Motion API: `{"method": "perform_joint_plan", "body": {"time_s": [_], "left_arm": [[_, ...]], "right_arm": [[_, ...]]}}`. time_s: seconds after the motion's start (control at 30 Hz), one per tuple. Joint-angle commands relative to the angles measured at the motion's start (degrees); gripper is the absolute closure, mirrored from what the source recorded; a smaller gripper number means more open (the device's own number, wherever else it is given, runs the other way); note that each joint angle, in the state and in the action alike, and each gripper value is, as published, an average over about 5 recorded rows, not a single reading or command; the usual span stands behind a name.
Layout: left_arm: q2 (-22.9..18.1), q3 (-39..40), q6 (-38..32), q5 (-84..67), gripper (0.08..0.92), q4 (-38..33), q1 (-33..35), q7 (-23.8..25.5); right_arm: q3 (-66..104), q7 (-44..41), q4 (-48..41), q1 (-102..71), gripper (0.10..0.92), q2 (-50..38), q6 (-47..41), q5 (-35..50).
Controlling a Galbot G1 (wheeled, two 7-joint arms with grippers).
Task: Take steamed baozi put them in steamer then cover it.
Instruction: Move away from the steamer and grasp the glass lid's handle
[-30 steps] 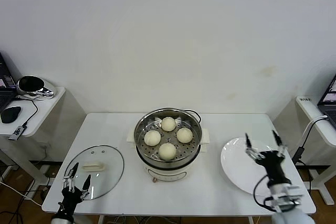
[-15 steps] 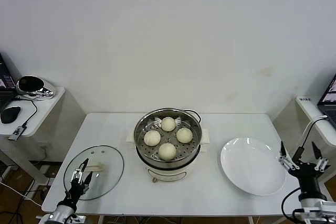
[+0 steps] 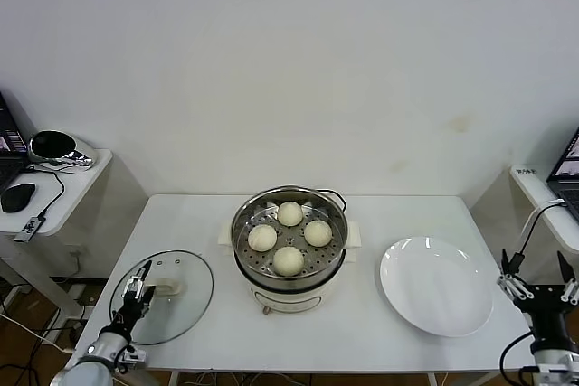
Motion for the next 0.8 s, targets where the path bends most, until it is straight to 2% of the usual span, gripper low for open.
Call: {"method": "perform_joint_plan", "body": {"time_s": [0.03,0.57,0.8], "left_arm": [[0.7,0.8,0.1,0.8,0.177,2.9,-4.8,0.7],[-0.4,2.0,-0.8,-0.5,0.186,6.9,-6.7,1.6],[-0.8,2.1,-1.7,-0.9,0.354,9.2,-6.9,1.0]], "right_arm": [[0.7,0.0,-0.3,-0.5,0.203,0.4,0.3,-0.1],[0.0,-0.4,-0.8,-0.5,0.203,0.5,0.7,-0.8],[-0.4,-0.5,-0.7,-0.6,0.203,0.5,0.8,-1.0]]}}
